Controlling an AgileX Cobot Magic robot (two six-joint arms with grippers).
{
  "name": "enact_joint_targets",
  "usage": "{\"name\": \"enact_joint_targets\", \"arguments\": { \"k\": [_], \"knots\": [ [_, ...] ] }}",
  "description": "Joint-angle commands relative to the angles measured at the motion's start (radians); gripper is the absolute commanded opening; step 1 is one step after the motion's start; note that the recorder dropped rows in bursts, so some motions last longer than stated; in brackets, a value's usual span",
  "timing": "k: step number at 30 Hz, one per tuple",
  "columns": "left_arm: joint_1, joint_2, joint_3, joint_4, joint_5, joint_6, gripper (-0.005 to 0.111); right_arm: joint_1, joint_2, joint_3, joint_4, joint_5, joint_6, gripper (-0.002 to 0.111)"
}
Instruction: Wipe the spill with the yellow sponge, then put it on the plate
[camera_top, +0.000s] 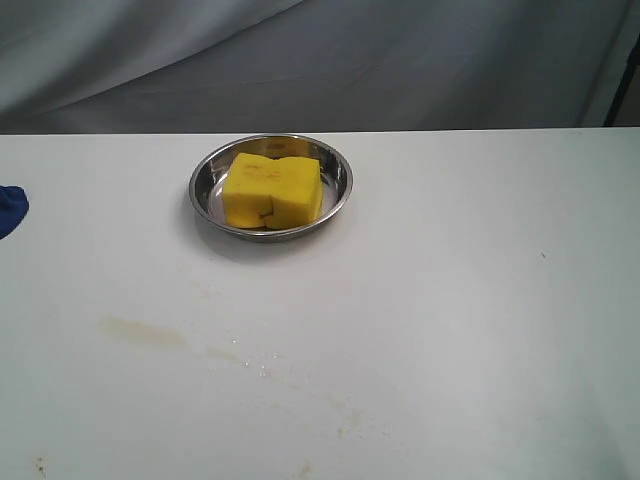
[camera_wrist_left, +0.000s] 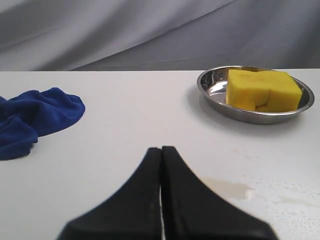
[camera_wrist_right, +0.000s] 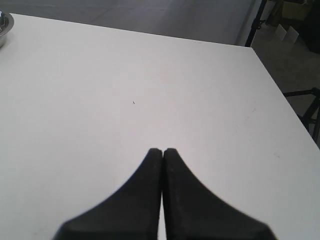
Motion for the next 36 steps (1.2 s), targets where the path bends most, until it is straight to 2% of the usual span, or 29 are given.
{"name": "enact_joint_targets", "arguments": {
  "k": [1,9,36],
  "knots": [
    [0.003,-0.002,0.005,-0.013,-0.003,0.014,0.0,-0.003,0.003,0.004,0.005,-0.008,0.001,0.0],
    [0.003,-0.002,0.005,-0.013,0.0,0.065,0.0,-0.003,0.003,0.004,0.005,-0.008,0.001,0.0],
    [0.003,-0.002,0.005,-0.017,-0.011,0.037,0.0,-0.003,0.003,0.004,0.005,-0.008,0.001,0.0]
  ]
}}
